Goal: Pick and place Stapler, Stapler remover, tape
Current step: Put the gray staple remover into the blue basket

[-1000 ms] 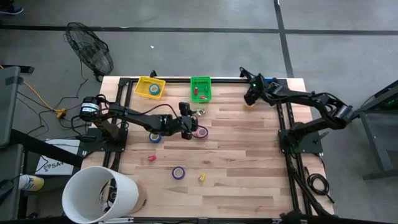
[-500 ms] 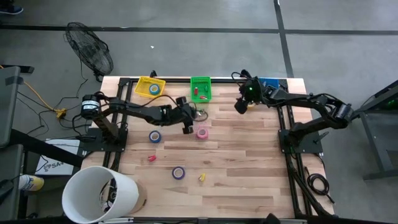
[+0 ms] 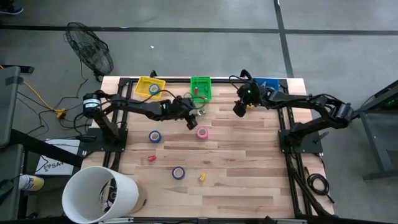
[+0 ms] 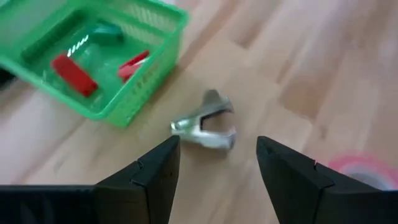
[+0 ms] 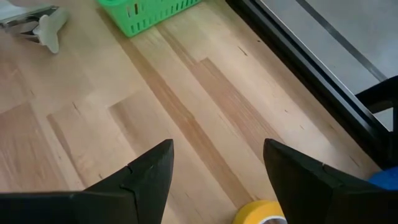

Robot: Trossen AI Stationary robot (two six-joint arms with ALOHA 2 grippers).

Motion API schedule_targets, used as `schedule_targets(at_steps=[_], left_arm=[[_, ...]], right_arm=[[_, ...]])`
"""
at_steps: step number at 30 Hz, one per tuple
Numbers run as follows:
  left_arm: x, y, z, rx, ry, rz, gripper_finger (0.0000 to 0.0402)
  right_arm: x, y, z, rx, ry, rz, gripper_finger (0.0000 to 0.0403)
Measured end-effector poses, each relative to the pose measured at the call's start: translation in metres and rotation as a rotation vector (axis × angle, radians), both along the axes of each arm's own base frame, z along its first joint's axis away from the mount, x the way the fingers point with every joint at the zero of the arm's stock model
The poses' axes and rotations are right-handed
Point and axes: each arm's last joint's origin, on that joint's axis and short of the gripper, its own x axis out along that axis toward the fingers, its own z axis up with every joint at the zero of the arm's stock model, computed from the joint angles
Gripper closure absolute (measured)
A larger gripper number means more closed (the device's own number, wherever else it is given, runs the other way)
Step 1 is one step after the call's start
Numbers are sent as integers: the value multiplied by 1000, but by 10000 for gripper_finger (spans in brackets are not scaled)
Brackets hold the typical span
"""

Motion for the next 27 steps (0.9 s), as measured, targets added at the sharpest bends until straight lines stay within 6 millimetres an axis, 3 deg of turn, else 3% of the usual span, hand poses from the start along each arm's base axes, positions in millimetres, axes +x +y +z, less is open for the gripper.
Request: schedule_targets(at_steps=[8,27], left_arm=[[9,3,-6,-137,-168,190,195],[16,8,-38,-205,-197,369,195]], right_arm=[[0,0,0,4,-4,-6,164],[0,0,0,11,-9,-10,164]])
